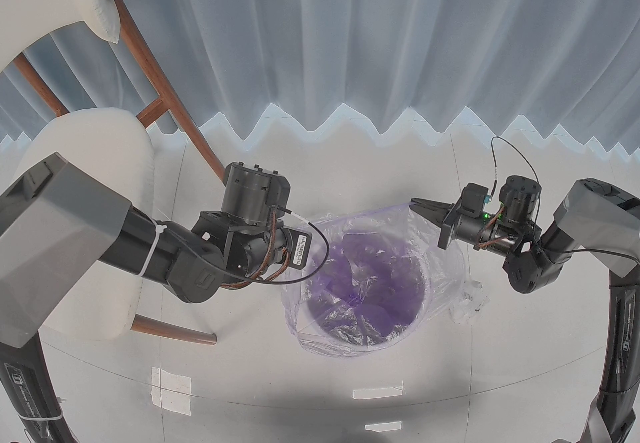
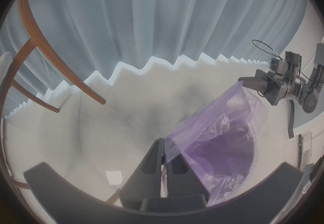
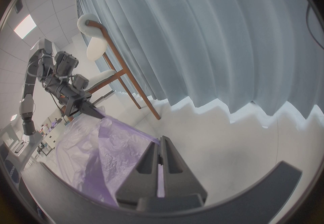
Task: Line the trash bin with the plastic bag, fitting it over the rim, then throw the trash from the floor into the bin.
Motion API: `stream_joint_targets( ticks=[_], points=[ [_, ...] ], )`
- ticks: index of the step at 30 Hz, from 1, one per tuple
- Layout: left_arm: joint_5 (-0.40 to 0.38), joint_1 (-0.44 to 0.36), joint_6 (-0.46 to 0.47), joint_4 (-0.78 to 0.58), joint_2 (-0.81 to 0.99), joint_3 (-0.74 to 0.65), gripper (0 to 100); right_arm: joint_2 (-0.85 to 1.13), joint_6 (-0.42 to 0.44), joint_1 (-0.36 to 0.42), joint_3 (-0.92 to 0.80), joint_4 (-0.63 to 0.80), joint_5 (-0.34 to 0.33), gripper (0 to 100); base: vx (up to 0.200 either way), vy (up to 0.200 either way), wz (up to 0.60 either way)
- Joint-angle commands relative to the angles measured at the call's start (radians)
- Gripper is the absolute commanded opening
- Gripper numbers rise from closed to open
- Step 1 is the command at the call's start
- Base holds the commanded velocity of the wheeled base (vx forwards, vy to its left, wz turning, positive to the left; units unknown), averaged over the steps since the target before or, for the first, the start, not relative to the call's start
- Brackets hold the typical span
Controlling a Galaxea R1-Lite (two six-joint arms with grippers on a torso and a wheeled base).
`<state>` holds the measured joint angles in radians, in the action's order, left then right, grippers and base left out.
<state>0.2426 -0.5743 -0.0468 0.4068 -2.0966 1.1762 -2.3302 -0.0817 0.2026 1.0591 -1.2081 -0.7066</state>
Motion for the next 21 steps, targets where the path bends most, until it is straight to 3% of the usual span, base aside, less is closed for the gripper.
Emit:
stream_joint_targets(
  ticks=[1,14,21],
  points=[
    [-0.008,0.047,-0.001,-0.002,-0.053,0.062,0,-0.072,0.019,0.015,0.205,0.096,-0.001,0,0.000,0.000,0.00],
    [-0.011,0.094,-0.064,0.000,-0.157,0.072,0,-0.219,0.022,0.044,0.478,0.242,-0.001,0,0.000,0.000,0.00],
    [-0.009,0.097,-0.105,0.000,-0.218,0.086,0,-0.259,0.020,0.044,0.512,0.259,-0.001,0,0.000,0.000,0.00]
  ],
)
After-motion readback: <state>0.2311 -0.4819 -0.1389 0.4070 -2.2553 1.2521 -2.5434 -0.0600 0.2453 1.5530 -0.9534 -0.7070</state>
